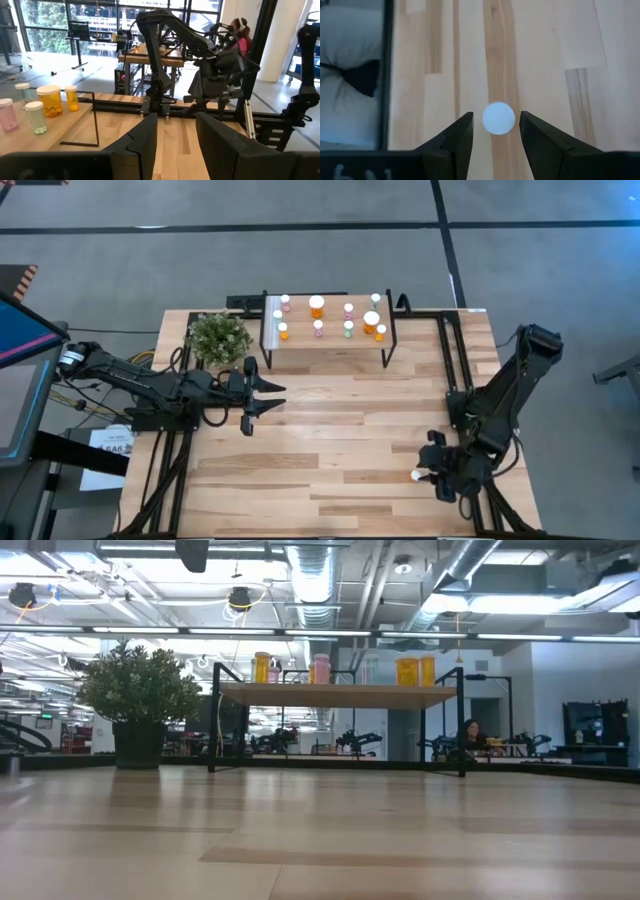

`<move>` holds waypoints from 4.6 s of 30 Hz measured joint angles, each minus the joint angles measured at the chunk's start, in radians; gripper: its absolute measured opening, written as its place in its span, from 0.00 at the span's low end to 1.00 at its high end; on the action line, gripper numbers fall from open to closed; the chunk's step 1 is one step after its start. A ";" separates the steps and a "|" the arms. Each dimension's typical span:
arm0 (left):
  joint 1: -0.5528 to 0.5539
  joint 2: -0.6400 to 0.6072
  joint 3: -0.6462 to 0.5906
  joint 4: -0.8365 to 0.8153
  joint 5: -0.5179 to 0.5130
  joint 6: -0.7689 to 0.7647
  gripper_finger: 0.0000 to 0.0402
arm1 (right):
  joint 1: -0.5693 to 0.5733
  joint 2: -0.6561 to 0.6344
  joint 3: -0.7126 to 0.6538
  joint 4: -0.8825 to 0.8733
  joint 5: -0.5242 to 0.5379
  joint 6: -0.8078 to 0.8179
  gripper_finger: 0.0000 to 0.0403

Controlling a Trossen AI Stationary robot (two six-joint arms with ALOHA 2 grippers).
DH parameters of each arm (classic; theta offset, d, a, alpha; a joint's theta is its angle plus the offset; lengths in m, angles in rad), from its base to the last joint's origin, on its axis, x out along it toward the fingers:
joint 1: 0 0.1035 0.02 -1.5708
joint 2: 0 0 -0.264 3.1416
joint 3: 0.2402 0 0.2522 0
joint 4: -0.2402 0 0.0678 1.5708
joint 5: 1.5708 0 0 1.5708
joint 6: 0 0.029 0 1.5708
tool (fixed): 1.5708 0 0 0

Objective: Pick and place medicine bottles onto shelf by color
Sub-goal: Put the small orange pill bottle on the shelf

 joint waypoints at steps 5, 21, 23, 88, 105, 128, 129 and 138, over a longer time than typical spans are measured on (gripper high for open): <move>0.000 0.000 0.000 0.000 0.000 0.000 0.31 | 0.000 0.058 0.000 0.001 -0.026 0.010 0.45; 0.000 0.000 0.000 -0.001 -0.002 0.000 0.31 | 0.000 0.095 0.000 0.010 -0.031 0.018 0.46; 0.000 0.000 0.000 -0.001 -0.003 0.000 0.31 | 0.000 0.095 0.000 0.010 -0.031 0.018 0.46; 0.000 0.000 0.000 -0.018 0.065 -0.018 0.31 | -0.128 0.159 0.000 0.137 -0.027 -0.077 0.32; -0.002 0.000 0.000 -0.017 0.116 -0.002 0.31 | -0.662 -0.023 0.164 0.150 -0.037 -0.780 0.33; -0.002 0.017 0.000 -0.022 0.114 0.009 0.31 | -1.398 0.374 0.780 0.049 -0.381 -1.345 0.35; -0.002 0.017 0.000 -0.024 0.115 0.011 0.31 | -1.414 0.394 0.802 0.038 -0.388 -1.352 0.35; -0.002 0.017 0.000 -0.048 0.114 0.012 0.31 | -1.509 0.552 0.933 -0.051 -0.432 -1.408 0.35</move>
